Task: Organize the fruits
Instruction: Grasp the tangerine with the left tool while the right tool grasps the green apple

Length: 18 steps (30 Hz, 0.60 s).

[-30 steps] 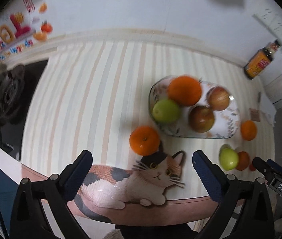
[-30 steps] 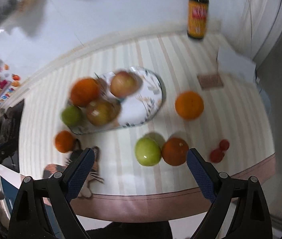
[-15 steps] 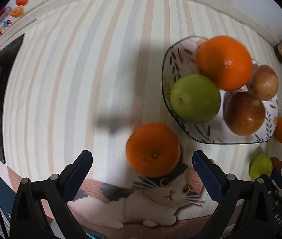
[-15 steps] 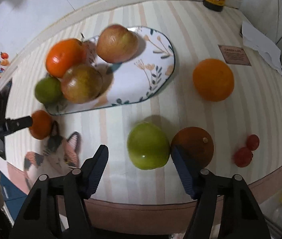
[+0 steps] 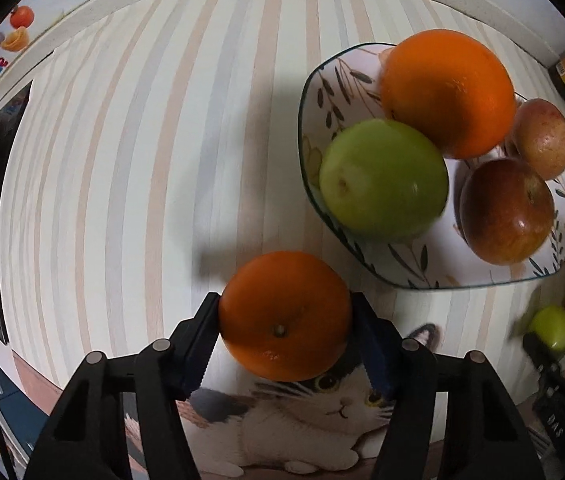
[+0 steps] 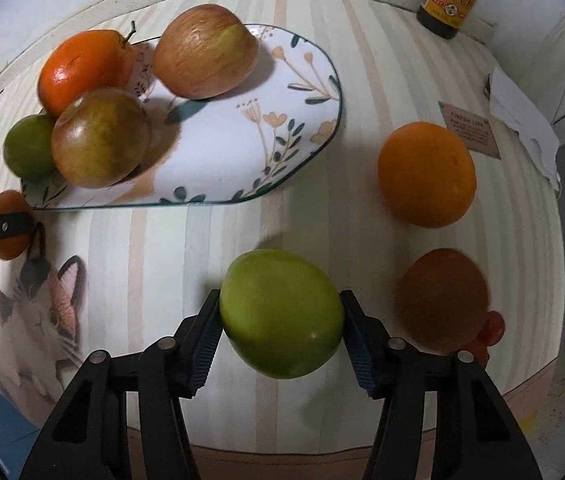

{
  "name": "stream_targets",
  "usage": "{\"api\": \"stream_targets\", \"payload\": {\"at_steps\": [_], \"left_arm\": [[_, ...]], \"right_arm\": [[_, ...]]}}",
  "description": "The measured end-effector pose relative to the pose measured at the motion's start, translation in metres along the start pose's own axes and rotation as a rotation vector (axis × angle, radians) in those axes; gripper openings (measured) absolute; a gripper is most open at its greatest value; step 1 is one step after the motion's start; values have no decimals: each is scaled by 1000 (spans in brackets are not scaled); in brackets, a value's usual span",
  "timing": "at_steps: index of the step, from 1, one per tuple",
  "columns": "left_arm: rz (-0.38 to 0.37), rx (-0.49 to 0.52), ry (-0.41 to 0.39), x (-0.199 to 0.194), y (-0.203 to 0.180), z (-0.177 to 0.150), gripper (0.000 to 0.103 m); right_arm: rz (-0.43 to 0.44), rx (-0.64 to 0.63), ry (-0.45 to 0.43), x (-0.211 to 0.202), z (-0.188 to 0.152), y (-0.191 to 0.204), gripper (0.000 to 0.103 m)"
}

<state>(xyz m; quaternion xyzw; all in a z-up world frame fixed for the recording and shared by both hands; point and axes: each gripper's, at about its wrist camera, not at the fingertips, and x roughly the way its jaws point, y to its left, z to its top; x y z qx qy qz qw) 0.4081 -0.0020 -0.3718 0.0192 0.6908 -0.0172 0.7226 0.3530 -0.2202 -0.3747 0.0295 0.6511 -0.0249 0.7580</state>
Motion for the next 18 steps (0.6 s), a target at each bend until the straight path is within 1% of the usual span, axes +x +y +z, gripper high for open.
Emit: {"api": "stream_targets", "payload": {"at_steps": [1,4,6,7,8,12,14,17,18], "left_arm": [[-18,-4,4,-2,0,-6,61],[-58,-9,12,-8,2,-22,61],[-88,-3,23,-12,-1,-36,61],[-99,0,28,-12,-3,-41,61],[-108,8,37,-10,-7,-48,61],[-101,4,56,3,-14,-59,61],[-87,6,32,3,-16,-60,62],[-85,1,31,3,-18,-64,61],[-88,-3,32,2,-18,-63,61]], "right_arm": [[28,1,9,0,-2,1,60],[172,13,55,1,-13,11,60],[235,28,83,6,-19,16,60],[246,32,89,9,-21,17,60],[240,30,71,9,-22,19,60],[249,38,59,13,-22,20,60],[249,33,51,14,-23,20,60],[242,30,38,10,-32,15,60],[239,28,35,9,-30,14,60]]}}
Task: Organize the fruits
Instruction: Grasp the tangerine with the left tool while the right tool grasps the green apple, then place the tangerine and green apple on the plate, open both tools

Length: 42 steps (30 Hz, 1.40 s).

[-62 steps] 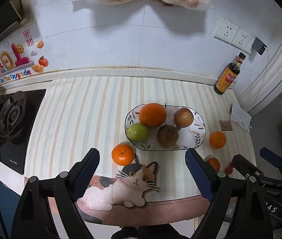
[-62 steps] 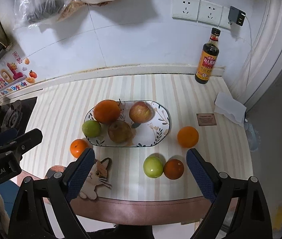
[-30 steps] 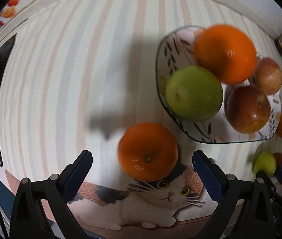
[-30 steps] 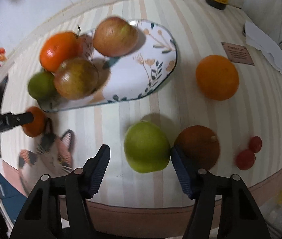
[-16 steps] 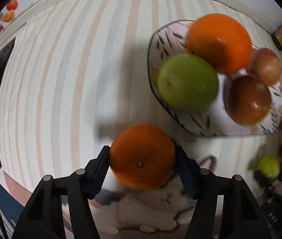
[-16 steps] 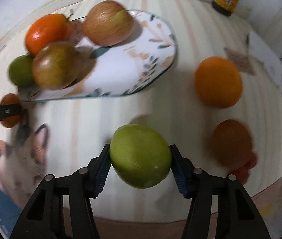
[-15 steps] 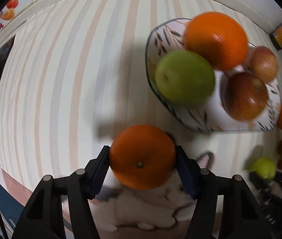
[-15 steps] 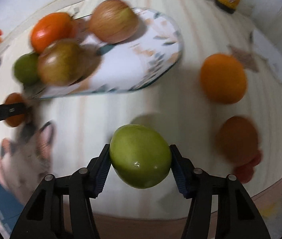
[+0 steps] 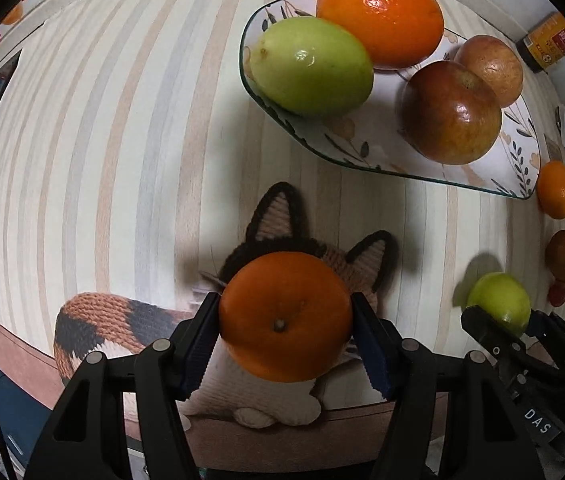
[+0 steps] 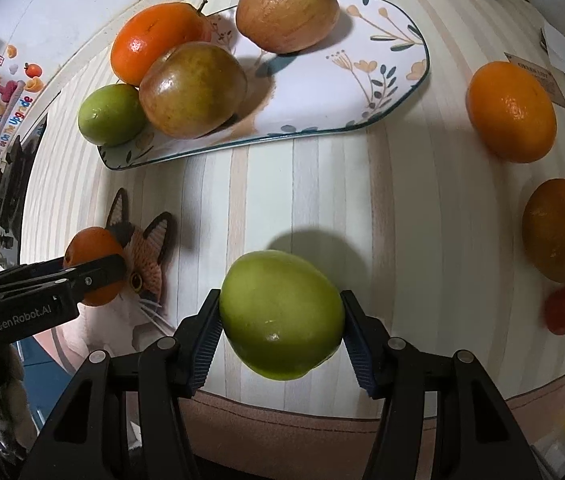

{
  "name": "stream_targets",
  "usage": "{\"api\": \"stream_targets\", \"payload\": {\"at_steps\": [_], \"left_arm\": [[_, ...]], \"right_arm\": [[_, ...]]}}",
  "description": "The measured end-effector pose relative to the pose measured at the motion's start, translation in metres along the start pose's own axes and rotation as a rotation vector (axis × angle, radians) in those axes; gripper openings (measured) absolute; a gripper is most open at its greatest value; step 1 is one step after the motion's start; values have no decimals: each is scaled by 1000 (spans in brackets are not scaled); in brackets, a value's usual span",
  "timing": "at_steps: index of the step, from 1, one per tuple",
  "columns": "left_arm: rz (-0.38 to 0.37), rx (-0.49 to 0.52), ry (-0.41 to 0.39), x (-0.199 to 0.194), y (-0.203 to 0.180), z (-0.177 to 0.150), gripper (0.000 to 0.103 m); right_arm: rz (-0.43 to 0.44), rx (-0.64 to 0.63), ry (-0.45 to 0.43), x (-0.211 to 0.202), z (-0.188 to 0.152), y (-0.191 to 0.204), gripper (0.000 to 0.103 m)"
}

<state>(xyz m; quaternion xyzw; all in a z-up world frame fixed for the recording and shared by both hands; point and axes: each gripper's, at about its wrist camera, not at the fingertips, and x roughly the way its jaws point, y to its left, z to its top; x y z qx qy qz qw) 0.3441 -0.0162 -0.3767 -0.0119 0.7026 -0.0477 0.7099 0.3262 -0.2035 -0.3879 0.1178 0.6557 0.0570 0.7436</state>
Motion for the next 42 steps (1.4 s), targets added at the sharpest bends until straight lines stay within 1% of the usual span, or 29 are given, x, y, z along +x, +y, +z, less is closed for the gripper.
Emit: {"api": "stream_targets", "payload": {"at_steps": [1,2,4,7,9,13,15,17,20,23,25,27,30,33,37,38,40,42], "left_arm": [[-1,-5,0,-2,4,4,61],[-5,-9,-5,-4,0,11,61],[-20,-17,-14,-15,0,14,61],[-93,-49,-56,-48,3,22,61],[-125,-48,-112,-77,1,37,61],[-135,-26,-215,-121,-4,76,61],[-122,-5,-230,-126,-5,92,61],[-119,8,-209,-125,-9,109,61],[-132,23,-166,-111,-23,115,61],[-153,58,-146,-110,-45,132,62],[-162,76,-135,-108,-58,137,62],[-176,101,-108,-100,-73,144,62],[-161,121,-76,-89,-86,152,62],[-153,135,-44,-77,-98,159,62],[-119,160,-18,-61,-110,165,62],[-116,170,-24,-61,-112,165,62],[-100,187,-26,-61,-117,166,62],[-86,189,-16,-60,-120,167,62]], "right_arm": [[-3,1,1,-4,0,1,60],[-2,5,4,-4,-1,1,60],[17,18,9,-9,1,1,60],[40,35,-5,-24,8,-1,59],[59,51,-31,-36,16,-4,59],[79,77,-91,-64,40,-10,59],[81,91,-111,-70,56,-16,59],[64,95,-121,-72,74,-22,60],[47,105,-111,-66,95,-33,59],[44,112,-89,-57,112,-45,60],[41,113,-81,-51,123,-52,60],[72,112,-67,-46,131,-59,60],[125,123,-49,-38,136,-60,60],[151,133,-34,-32,139,-63,60],[171,124,-21,-24,142,-61,61],[183,122,-22,-24,142,-61,64],[207,118,-29,-28,141,-61,77],[195,108,-38,-33,143,-57,85]]}}
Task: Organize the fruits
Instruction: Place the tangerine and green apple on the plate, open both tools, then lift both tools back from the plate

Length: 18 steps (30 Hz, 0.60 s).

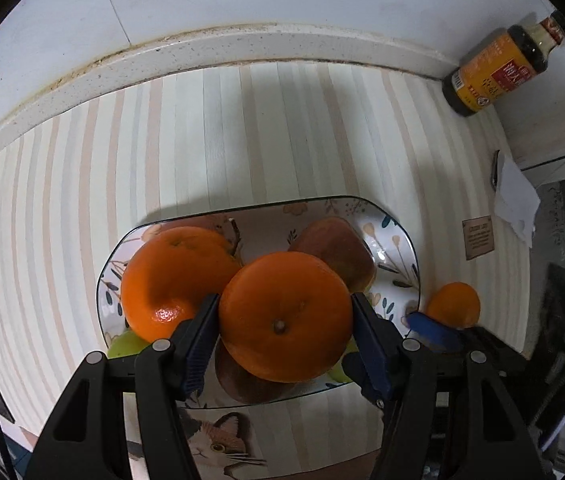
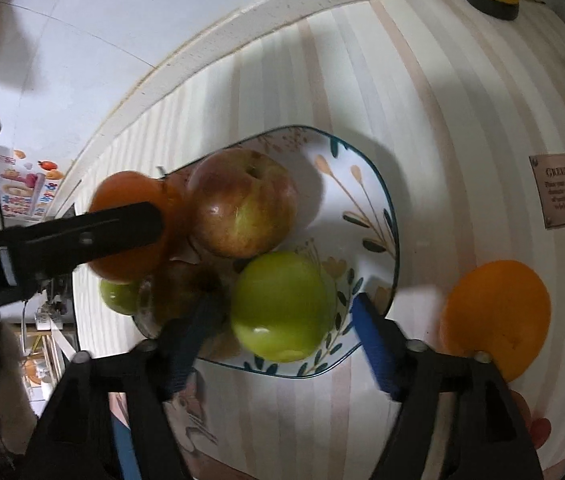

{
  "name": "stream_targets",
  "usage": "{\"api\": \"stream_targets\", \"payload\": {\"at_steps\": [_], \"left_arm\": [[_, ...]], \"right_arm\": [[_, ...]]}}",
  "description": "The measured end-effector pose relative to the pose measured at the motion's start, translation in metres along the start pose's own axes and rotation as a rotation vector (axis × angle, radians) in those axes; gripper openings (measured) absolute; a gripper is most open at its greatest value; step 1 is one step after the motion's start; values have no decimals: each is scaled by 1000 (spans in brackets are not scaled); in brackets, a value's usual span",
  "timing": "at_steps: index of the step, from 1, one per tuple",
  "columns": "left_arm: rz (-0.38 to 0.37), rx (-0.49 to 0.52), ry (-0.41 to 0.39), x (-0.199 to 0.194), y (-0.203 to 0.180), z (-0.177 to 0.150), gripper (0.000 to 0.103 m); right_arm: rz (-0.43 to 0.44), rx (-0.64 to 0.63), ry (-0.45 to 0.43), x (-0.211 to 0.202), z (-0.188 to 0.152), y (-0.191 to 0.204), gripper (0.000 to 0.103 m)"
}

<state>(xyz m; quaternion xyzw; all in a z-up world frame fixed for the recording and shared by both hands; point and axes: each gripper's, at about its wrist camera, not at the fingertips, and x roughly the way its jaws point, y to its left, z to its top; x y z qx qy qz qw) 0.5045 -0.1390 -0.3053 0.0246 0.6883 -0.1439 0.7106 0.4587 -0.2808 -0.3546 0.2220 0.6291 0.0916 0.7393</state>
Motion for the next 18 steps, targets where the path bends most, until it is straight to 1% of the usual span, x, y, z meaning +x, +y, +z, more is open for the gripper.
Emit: {"api": "stream_targets", "payload": {"at_steps": [1,4,6,7,8,9,12,16,18], "left_arm": [[-3,-6,1,0,1,0,62],[-17,-31,-3,-1,6,-2,63],[-25,-49,-20,-6,11,-4,71],[-26,-55,-29,-8,12,-3,80],[-28,-63,-42,-12,14,-3,86],[-28,-70,-53,-16,16,-4,86],[-6,-86,-93,-30,23,-8,86],[50,-99,-167,-50,35,-22,86],[97,-114,-205,-60,45,-35,86]], "right_arm": [[-14,-6,-3,-2,0,2,89],[-60,-16,-9,-6,1,5,90],[-102,-15,-7,-8,1,5,90],[-109,-15,-9,-10,1,5,91],[-111,-15,-10,-13,-1,4,91],[-118,-12,-9,-13,-2,5,94],[-142,-11,-17,-20,-4,6,94],[-225,-36,-57,-36,-11,15,94],[-262,-53,-89,-43,-12,23,97]]}}
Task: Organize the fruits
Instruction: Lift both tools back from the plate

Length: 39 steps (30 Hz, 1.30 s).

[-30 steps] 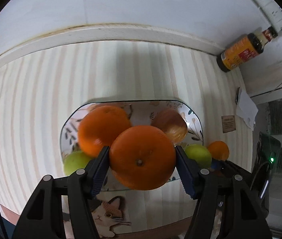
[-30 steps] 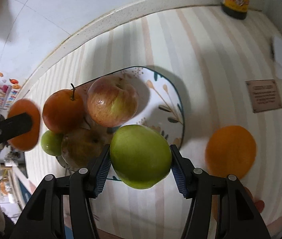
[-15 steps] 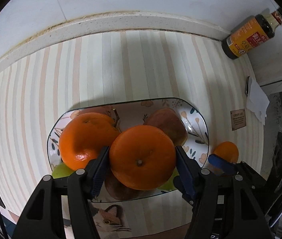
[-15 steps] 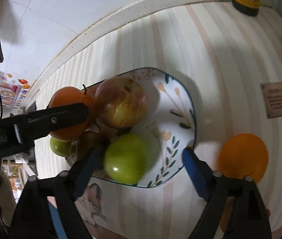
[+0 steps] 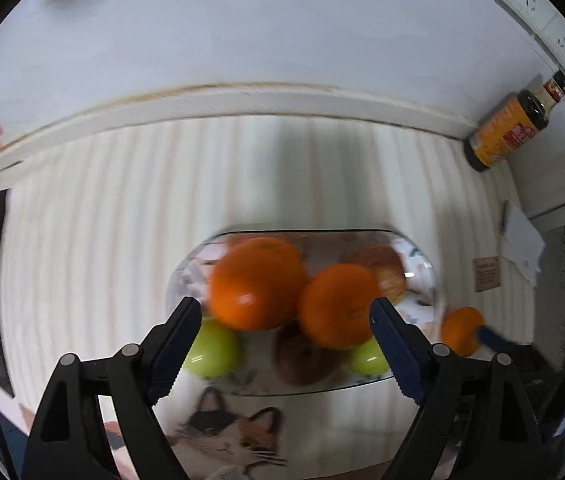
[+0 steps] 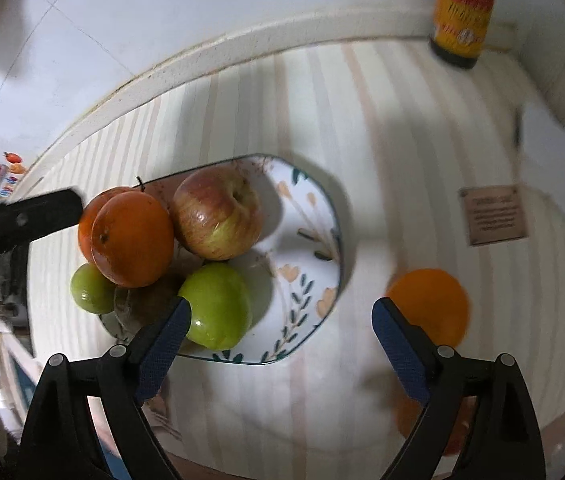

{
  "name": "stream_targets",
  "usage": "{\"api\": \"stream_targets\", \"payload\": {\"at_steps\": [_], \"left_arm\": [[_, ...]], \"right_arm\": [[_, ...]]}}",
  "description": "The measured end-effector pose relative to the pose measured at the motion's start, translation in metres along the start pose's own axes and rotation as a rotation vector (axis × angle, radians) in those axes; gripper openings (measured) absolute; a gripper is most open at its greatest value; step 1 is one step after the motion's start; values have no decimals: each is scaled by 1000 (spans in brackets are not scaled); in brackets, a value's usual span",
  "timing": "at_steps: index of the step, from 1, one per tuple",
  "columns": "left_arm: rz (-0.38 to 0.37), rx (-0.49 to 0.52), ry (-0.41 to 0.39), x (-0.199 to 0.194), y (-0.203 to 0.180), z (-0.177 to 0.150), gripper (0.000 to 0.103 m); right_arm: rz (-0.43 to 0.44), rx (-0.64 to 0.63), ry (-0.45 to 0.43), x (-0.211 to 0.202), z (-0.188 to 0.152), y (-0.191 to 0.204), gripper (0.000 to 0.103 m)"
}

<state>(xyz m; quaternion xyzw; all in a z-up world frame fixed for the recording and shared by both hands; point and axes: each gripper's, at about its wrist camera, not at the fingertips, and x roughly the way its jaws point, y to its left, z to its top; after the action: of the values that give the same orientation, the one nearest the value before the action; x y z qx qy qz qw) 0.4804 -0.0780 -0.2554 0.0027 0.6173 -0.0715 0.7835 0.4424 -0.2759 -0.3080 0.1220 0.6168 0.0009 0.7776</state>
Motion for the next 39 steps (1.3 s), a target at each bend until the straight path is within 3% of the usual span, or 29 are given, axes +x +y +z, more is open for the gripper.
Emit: {"api": "stream_targets", "payload": {"at_steps": [6,13,29,39], "left_arm": [[53,-50,-61,-25,30,-34,86],[67,-64,-122,-56,43,-80,86],[39,16,-334,-163,24,-160,86],[15,33,-421,-207,23,-202,86]], "right_arm": [[-71,-70,-61,-32,-14,22,98],[-82,-101,-102,-70,-44,44,98],[-80,-100,-283,-185,-141,68,98],[-87,-102,-403,-253,-188,79,98]]}}
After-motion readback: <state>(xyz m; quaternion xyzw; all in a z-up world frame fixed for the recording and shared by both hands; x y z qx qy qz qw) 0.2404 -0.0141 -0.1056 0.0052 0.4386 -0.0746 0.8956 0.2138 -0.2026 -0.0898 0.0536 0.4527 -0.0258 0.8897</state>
